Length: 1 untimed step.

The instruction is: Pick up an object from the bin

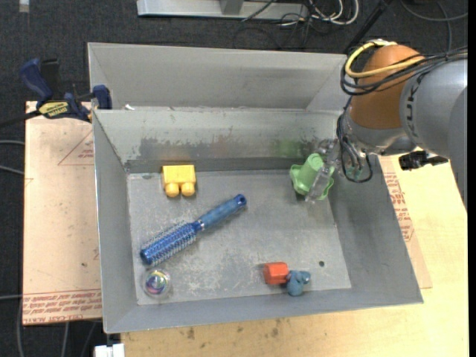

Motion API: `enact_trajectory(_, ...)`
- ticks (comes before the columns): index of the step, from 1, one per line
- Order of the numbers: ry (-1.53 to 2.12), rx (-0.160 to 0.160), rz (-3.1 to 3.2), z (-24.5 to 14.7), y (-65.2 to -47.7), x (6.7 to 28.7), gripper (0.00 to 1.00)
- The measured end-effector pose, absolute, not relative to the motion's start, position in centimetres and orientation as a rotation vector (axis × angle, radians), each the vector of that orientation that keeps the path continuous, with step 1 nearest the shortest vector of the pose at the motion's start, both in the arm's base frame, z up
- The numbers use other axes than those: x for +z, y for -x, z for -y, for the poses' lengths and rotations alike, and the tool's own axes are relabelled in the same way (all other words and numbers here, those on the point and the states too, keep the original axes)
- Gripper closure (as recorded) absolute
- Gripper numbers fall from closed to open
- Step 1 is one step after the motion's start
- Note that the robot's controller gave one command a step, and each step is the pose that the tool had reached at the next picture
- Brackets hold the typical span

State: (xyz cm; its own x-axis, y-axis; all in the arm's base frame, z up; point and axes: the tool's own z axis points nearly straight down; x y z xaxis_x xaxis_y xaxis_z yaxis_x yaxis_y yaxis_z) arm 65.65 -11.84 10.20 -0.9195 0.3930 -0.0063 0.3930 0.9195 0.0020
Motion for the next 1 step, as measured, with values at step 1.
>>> enact_trajectory(1,-0.627,-0.001,-3.075,11.86,-65.7,10.34,1.0)
